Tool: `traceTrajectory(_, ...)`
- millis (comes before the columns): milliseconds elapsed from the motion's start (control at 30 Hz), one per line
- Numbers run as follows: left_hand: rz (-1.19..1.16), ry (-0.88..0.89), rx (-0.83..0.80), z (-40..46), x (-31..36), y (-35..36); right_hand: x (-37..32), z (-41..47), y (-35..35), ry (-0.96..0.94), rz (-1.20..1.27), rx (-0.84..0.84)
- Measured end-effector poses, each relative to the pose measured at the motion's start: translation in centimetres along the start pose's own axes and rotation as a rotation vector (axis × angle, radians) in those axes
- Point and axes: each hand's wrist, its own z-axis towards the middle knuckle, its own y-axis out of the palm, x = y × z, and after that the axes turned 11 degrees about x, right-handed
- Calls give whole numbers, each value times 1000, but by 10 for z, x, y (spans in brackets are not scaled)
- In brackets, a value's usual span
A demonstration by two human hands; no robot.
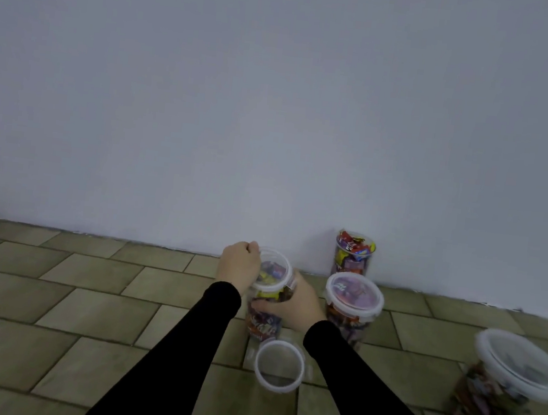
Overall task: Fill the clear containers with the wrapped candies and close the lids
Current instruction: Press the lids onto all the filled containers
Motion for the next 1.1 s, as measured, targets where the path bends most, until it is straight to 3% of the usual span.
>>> traceTrajectory(200,-32,-95,-20,5,5,10,2,-1,0,0,65,8)
traceTrajectory(500,51,-44,95,5,6,21,6,2,2,-21,113,36)
traceTrajectory(833,191,-46,-63,9,12,17,8,2,2,0,115,44)
traceTrajectory(900,174,-51,-13,9,5,9,7,-2,1,-8,115,49)
traceTrajectory(1100,364,129,76,-6,-1,-8,5,-4,-1,-15,145,61)
